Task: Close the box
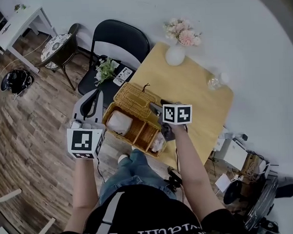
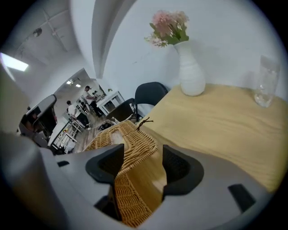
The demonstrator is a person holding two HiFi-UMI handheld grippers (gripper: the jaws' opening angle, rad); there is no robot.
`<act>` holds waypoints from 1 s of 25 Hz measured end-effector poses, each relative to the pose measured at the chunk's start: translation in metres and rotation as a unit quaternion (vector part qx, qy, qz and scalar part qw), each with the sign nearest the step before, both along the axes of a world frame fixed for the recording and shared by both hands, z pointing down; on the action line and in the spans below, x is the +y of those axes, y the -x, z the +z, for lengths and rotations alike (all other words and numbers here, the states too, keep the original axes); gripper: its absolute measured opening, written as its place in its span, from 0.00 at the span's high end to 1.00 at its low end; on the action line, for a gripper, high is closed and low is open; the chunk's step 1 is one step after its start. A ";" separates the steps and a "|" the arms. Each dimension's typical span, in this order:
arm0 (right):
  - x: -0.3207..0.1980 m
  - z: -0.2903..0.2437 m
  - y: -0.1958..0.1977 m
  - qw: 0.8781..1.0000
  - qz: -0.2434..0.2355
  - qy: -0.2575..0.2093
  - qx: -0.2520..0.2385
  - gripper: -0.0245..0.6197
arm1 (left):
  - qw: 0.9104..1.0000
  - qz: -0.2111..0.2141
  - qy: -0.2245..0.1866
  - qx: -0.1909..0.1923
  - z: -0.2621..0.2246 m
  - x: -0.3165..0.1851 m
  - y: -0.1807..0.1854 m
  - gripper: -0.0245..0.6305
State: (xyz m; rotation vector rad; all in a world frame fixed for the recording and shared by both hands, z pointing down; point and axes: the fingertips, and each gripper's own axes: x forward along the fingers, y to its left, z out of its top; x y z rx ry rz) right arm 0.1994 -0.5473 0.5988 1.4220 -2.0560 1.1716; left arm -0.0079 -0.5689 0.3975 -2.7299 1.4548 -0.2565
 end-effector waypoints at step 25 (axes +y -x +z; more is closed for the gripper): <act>-0.027 0.000 -0.003 0.953 0.085 0.004 -0.291 0.80 | 0.999 0.019 -0.012 -0.027 0.001 -0.001 -0.020 0.94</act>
